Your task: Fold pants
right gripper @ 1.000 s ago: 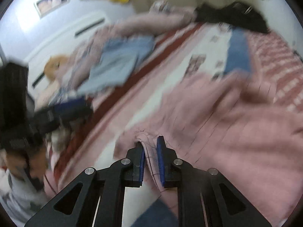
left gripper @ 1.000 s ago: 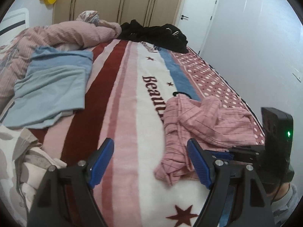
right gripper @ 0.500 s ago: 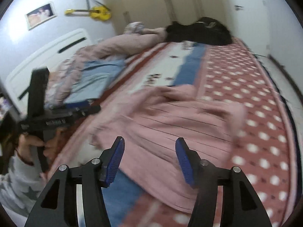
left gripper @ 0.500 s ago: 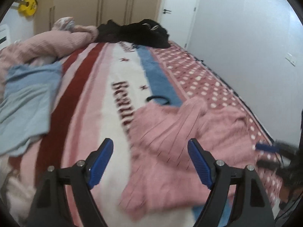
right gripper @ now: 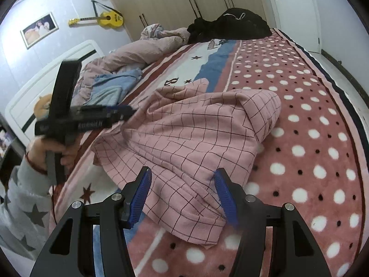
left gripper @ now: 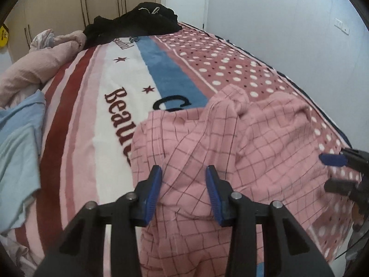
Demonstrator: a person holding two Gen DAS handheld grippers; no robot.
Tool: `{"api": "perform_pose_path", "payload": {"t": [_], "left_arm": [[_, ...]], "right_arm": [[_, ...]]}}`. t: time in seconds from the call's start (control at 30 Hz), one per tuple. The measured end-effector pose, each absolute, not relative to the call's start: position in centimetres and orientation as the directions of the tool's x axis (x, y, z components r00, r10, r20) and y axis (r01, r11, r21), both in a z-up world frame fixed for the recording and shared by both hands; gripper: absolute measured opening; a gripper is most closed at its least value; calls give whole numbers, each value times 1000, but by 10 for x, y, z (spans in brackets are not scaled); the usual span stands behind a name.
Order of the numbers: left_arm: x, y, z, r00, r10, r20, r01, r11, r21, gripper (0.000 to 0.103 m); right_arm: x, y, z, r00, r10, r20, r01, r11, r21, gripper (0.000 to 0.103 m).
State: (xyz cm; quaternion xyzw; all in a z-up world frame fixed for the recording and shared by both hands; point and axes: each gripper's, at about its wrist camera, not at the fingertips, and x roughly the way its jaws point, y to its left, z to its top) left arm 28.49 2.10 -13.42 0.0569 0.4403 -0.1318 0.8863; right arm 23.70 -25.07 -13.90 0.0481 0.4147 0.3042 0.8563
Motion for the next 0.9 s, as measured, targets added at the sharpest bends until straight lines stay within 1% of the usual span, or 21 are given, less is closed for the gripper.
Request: {"api": "perform_pose_path", "payload": {"t": [0.07, 0.13, 0.17, 0.33, 0.37, 0.43, 0.5, 0.57, 0.63, 0.73, 0.9], "left_arm": [[285, 21, -136, 580, -160, -799, 281, 960, 12, 37], [287, 22, -137, 587, -142, -797, 270, 963, 27, 48], [288, 23, -138, 593, -135, -794, 262, 965, 31, 51], [291, 24, -143, 582, -142, -801, 263, 965, 20, 52], [290, 23, -142, 587, -138, -797, 264, 964, 27, 51], [284, 20, -139, 615, -109, -781, 253, 965, 64, 36], [277, 15, -135, 638, -90, -765, 259, 961, 102, 34], [270, 11, -133, 640, -102, -762, 278, 955, 106, 26], [266, 10, -132, 627, -128, -768, 301, 950, 87, 16], [260, 10, -129, 638, -129, -759, 296, 951, 87, 13], [269, 12, -131, 622, -127, -773, 281, 957, 69, 13]], "right_arm": [[237, -251, -140, 471, 568, -675, -478, 807, 346, 54], [237, -251, -140, 473, 572, -670, -476, 806, 351, 54], [237, -251, -140, 474, 572, -670, -475, 806, 352, 54], [236, -251, -141, 470, 575, -670, -472, 805, 360, 54], [236, -251, -141, 469, 575, -670, -472, 805, 360, 54], [236, -250, -141, 469, 575, -670, -472, 805, 360, 54], [237, -250, -141, 469, 577, -669, -471, 804, 363, 54], [237, -250, -142, 469, 579, -667, -468, 803, 369, 54], [238, -251, -144, 469, 582, -664, -465, 802, 376, 54], [239, -251, -145, 470, 587, -659, -461, 800, 384, 54], [239, -251, -145, 469, 588, -659, -461, 800, 386, 54]]}}
